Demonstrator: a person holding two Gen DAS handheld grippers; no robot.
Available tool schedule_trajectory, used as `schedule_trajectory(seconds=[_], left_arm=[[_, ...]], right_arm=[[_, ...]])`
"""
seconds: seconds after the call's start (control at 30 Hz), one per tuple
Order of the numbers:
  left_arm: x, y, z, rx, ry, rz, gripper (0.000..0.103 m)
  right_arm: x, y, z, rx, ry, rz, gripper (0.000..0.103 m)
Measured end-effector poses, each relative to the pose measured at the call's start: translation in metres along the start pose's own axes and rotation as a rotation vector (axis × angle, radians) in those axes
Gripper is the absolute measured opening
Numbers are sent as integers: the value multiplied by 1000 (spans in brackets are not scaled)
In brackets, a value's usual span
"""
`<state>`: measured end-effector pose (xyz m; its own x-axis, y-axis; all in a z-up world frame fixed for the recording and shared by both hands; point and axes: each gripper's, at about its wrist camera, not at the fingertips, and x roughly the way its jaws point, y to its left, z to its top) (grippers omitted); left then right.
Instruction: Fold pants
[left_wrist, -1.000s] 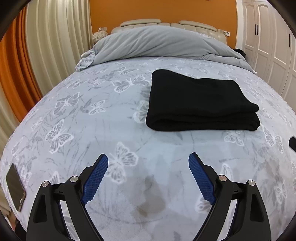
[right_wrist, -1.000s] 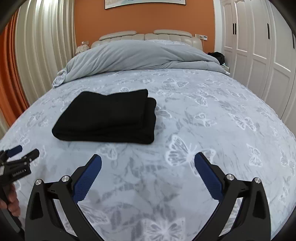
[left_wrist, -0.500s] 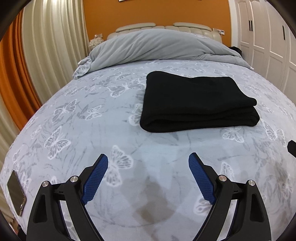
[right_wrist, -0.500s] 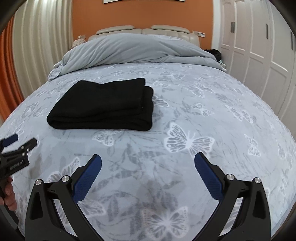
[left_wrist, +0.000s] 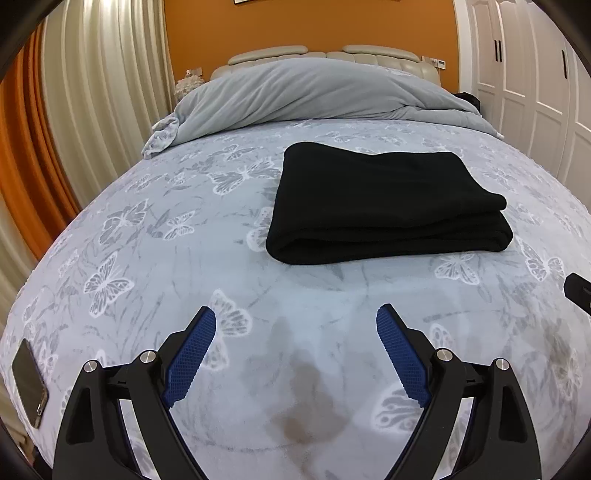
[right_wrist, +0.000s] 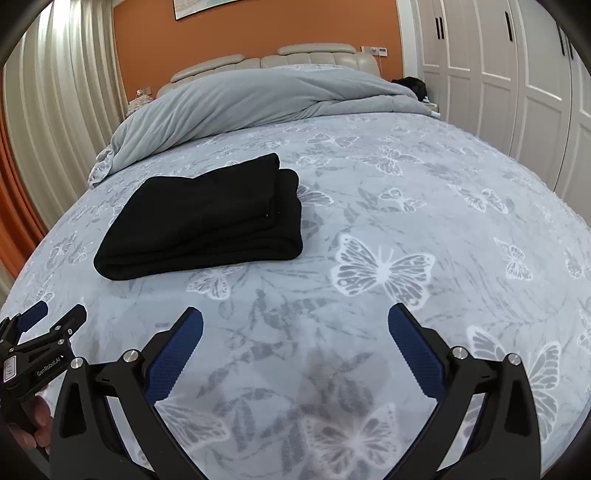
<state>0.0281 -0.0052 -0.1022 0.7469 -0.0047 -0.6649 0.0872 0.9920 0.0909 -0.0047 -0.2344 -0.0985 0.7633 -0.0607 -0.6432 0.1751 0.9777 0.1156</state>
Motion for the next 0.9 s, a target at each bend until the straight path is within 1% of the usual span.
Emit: schedule_trajectory(seconds=[0.13, 0.2, 0.33, 0.53, 0.9], left_arm=[[1, 2, 0, -22, 15, -27, 87], [0, 2, 0, -33, 13, -25, 87], [-1, -2, -1, -11, 3, -13, 87], [-1, -4, -1, -7, 12, -35, 87], [-4, -10, -2, 11, 0, -27, 87]], right_arm=[[3, 5, -2, -26, 9, 3, 98], [3, 7, -3, -35, 13, 3, 98], [3, 7, -3, -36, 11, 7, 98], [3, 10, -4, -41, 9, 8, 98], [3, 14, -5, -56, 12, 13, 98]])
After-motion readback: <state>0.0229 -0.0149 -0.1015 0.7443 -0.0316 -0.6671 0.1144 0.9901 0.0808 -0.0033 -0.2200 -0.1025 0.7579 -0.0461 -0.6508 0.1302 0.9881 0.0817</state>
